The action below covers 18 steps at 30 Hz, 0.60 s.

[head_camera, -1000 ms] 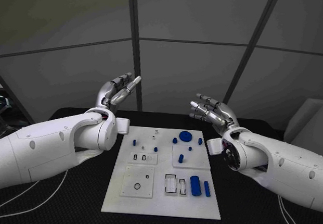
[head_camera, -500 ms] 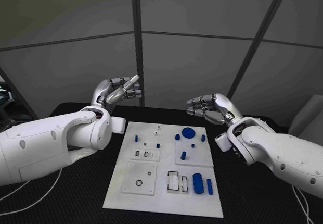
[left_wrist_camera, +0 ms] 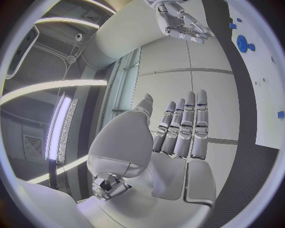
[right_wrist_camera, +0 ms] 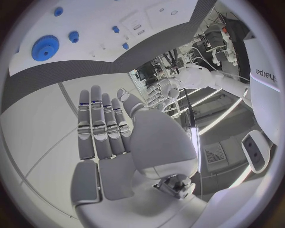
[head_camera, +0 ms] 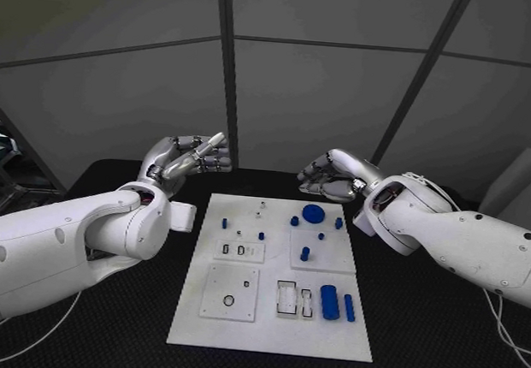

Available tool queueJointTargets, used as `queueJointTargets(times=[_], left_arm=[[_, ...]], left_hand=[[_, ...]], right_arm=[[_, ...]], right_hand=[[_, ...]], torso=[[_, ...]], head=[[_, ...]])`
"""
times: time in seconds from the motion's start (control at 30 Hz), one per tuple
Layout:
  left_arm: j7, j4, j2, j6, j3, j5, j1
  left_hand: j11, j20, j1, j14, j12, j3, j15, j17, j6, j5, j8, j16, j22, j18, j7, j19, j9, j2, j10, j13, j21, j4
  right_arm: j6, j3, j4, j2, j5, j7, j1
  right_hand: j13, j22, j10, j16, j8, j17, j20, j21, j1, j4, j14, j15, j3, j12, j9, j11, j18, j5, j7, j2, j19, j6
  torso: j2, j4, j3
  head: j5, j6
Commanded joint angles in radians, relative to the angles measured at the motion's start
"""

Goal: Assemble the parts on the task board

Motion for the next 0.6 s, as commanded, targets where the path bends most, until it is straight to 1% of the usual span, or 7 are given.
queueJointTargets(times=[0.03, 0.1, 0.2, 0.3, 0.37, 0.47, 0.6], left_arm=[[-0.011, 0.026, -0.012, 0.050, 0.001, -0.015, 0.002], [-0.013, 0.036, -0.018, 0.052, 0.002, -0.015, 0.002], [-0.016, 0.050, -0.023, 0.056, 0.002, -0.015, 0.002], [-0.020, 0.064, -0.027, 0.059, 0.002, -0.018, 0.002], [-0.021, 0.073, -0.030, 0.061, 0.002, -0.025, 0.002], [-0.023, 0.080, -0.032, 0.063, 0.002, -0.031, 0.002], [-0.024, 0.083, -0.035, 0.063, 0.002, -0.034, 0.001]], left_hand=[[0.000, 0.002, 0.011, 0.011, -0.005, -0.001, 0.000, 0.002, 0.009, 0.003, -0.007, -0.004, -0.001, -0.024, -0.001, 0.009, -0.002, -0.002, 0.011, -0.002, 0.006, -0.009], [-0.001, 0.002, 0.013, 0.013, -0.005, -0.001, 0.000, 0.003, 0.009, 0.003, -0.008, -0.004, -0.001, -0.024, -0.002, 0.010, -0.002, -0.002, 0.012, -0.002, 0.006, -0.011], [-0.001, 0.001, 0.014, 0.013, -0.006, -0.001, 0.000, 0.003, 0.010, 0.003, -0.009, -0.005, -0.001, -0.024, -0.002, 0.010, -0.002, -0.002, 0.013, -0.002, 0.006, -0.012], [-0.001, 0.001, 0.018, 0.014, -0.008, 0.000, 0.000, 0.005, 0.011, 0.003, -0.010, -0.006, -0.001, -0.024, -0.002, 0.011, -0.002, -0.001, 0.014, -0.002, 0.006, -0.015], [-0.001, 0.001, 0.018, 0.014, -0.008, 0.000, 0.000, 0.005, 0.011, 0.003, -0.010, -0.006, -0.001, -0.024, -0.002, 0.011, -0.002, -0.001, 0.014, -0.002, 0.006, -0.015], [-0.001, 0.001, 0.018, 0.014, -0.008, 0.000, 0.000, 0.005, 0.011, 0.003, -0.010, -0.006, -0.001, -0.024, -0.002, 0.011, -0.002, -0.001, 0.014, -0.002, 0.006, -0.016], [-0.001, 0.001, 0.022, 0.014, -0.010, 0.001, 0.000, 0.006, 0.011, 0.003, -0.013, -0.008, -0.001, -0.024, -0.001, 0.012, -0.003, -0.001, 0.014, -0.002, 0.007, -0.020]], right_arm=[[0.099, 0.000, 0.003, 0.009, -0.183, -0.113, 0.006], [0.110, 0.000, 0.001, 0.014, -0.210, -0.123, 0.007], [0.125, 0.000, -0.003, 0.022, -0.245, -0.137, 0.009], [0.145, 0.000, -0.007, 0.027, -0.265, -0.153, 0.010], [0.155, 0.001, -0.008, 0.028, -0.276, -0.165, 0.010], [0.165, 0.001, -0.009, 0.029, -0.297, -0.183, 0.011], [0.175, 0.001, -0.008, 0.030, -0.325, -0.205, 0.014]], right_hand=[[0.003, 0.021, 0.012, 0.024, -0.019, 0.032, -0.025, 0.051, -0.013, 0.009, 0.085, -0.024, 0.043, -0.005, -0.001, -0.011, 0.013, 0.009, -0.011, -0.050, 0.065, -0.007], [0.003, 0.033, 0.010, 0.046, -0.017, 0.047, -0.037, 0.076, -0.011, 0.011, 0.123, -0.031, 0.046, -0.004, 0.001, -0.015, 0.014, 0.006, -0.014, -0.056, 0.092, -0.005], [0.002, 0.070, 0.004, 0.108, -0.016, 0.088, -0.072, 0.147, -0.008, 0.018, 0.200, -0.047, 0.049, -0.003, 0.002, -0.021, 0.013, 0.003, -0.020, -0.070, 0.153, -0.001], [0.002, 0.111, 0.009, 0.231, -0.016, 0.158, -0.091, 0.219, -0.010, 0.033, 0.221, -0.057, 0.055, -0.001, 0.002, -0.035, 0.011, -0.003, -0.027, -0.077, 0.191, 0.001], [0.002, 0.138, 0.001, 0.359, -0.016, 0.221, -0.097, 0.268, -0.018, 0.045, 0.224, -0.064, 0.058, -0.003, 0.002, -0.037, 0.010, -0.006, -0.035, -0.082, 0.225, -0.001], [0.003, 0.180, -0.011, 0.521, -0.018, 0.308, -0.102, 0.335, -0.026, 0.063, 0.205, -0.064, 0.065, -0.003, 0.001, -0.038, 0.011, -0.011, -0.037, -0.112, 0.226, -0.009], [0.003, 0.204, -0.029, 0.657, -0.017, 0.438, -0.099, 0.371, -0.027, 0.078, 0.219, -0.062, 0.072, -0.004, 0.001, -0.035, 0.009, -0.010, -0.037, -0.117, 0.218, -0.012]], torso=[[0.042, 0.0123, -0.0065], [0.052, 0.0141, -0.0074], [0.067, 0.0175, -0.0083], [0.078, 0.0200, -0.0090], [0.086, 0.0226, -0.0102], [0.093, 0.0246, -0.0102], [0.101, 0.0256, -0.0094]], head=[[-0.012, 0.007], [-0.015, 0.006], [-0.019, 0.005], [-0.026, 0.008], [-0.029, 0.012], [-0.032, 0.014], [-0.033, 0.017]])
